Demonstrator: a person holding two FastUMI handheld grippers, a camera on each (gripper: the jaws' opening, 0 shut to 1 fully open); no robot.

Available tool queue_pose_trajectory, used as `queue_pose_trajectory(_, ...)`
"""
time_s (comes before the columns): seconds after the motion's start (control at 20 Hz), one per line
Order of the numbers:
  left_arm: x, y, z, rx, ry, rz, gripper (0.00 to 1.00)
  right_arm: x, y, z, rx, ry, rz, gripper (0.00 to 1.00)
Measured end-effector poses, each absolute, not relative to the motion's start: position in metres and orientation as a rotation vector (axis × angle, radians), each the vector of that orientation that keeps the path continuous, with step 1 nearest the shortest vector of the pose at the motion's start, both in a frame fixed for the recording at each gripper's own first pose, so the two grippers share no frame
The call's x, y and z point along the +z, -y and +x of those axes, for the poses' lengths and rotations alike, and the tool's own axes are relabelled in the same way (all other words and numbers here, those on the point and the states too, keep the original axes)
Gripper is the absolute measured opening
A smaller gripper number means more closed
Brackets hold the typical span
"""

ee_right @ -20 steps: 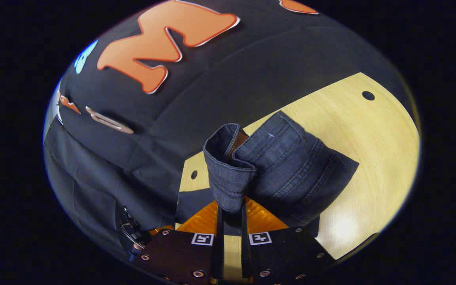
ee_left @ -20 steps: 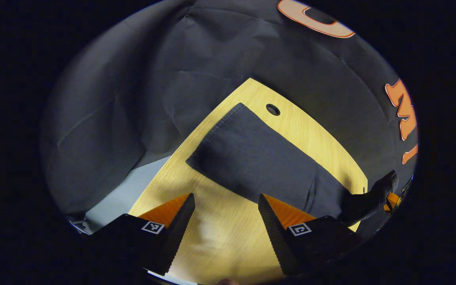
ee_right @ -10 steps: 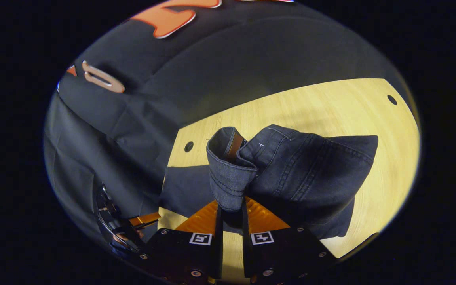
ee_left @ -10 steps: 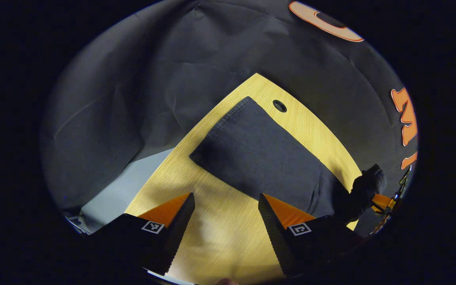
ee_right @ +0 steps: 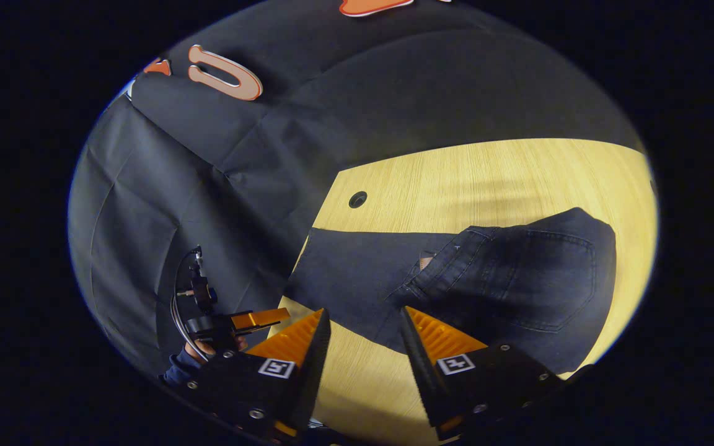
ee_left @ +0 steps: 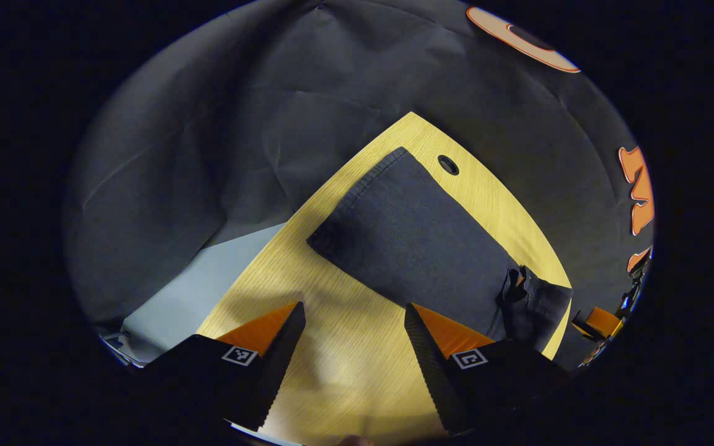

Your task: Grasp the waist and the cuffs of the jeans and fold them to make the two legs overlap; first hold the waist and fold one-third of the jeans toward the cuffs, then hold the cuffs and fold the remaining one-third in the same direction to finish folding.

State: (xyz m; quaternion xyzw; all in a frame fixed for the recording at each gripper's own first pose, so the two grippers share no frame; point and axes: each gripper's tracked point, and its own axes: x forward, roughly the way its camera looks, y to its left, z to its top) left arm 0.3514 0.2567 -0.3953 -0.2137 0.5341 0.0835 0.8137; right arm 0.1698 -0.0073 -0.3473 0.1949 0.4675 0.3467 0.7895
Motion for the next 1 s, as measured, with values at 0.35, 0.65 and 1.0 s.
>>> queue_pose_trajectory(0.35,-0.382,-0.246,0.350,0.261,-1.215,-0.600,0.97,-0.321,0.083,0.182,0.617,-0.910,0.376,0.97)
queue_pose_trajectory(0.65,-0.388,-0.259,0.369,0.429,-1.322,-0.541,0.97,-0.307,0.148,0.183,0.485,-0.835,0.422,0.97)
queue_pose_trajectory(1.0,-0.397,-0.266,0.388,0.562,-1.495,-0.344,0.96,-0.303,0.212,0.166,0.356,-0.797,0.506,0.98)
